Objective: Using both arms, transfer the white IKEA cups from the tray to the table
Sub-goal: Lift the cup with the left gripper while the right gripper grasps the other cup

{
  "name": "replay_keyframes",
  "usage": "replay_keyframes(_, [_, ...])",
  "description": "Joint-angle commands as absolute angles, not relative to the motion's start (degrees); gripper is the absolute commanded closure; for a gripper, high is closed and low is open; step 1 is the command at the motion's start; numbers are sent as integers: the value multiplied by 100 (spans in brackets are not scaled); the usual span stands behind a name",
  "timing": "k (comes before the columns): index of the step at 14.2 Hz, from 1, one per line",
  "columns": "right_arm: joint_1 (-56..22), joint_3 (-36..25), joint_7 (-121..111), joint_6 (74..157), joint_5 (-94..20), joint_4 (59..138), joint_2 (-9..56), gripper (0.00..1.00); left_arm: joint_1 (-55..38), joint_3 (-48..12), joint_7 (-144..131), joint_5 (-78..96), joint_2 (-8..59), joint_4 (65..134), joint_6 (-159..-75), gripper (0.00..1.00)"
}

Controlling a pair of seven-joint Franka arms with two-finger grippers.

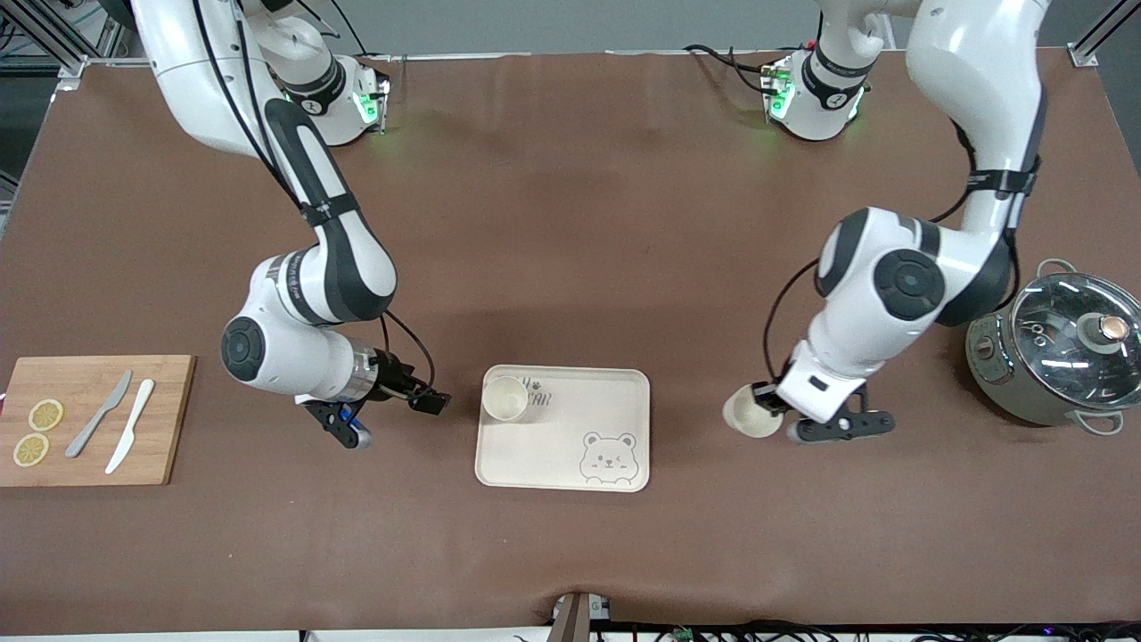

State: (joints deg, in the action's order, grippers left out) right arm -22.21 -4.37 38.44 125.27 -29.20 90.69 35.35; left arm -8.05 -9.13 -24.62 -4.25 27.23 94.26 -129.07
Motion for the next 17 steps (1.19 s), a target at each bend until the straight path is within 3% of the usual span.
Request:
replay_keyframes(1, [-2574, -492, 4323, 12962, -3050, 8930, 3726, 0, -380, -949, -2233, -789, 2321, 10185, -13069, 100])
replay_keyframes(7, [-2883, -492, 4632, 13342, -3041, 8930, 4025, 0, 536, -1011, -1925, -976, 2347, 10898, -14185, 100])
replay_keyframes(8, [-2926, -492, 4632, 13350, -3015, 8938, 4025, 7, 597, -1011, -1934, -976, 2373, 10907, -14229, 100])
replay_keyframes(11, [-3076, -492, 4684, 13525, -3032, 8930, 4130, 49, 615, -1011, -1934, -975, 2548, 10907, -14414, 100])
replay_keyframes(13, [-3155, -492, 4982, 13955, -3032, 8947, 4183, 63, 598, -1011, -1942, -967, 2610, 10916, -14466, 100])
replay_keyframes(16, [-3199, -492, 5080, 13975, -2988, 8947, 4201, 100, 580, -1020, -1969, -958, 2856, 10951, -14721, 100])
replay_keyframes(17, [-3199, -492, 5063, 13957, -2980, 8947, 4192, 100, 606, -1020, -1960, -958, 2874, 10986, -14756, 100])
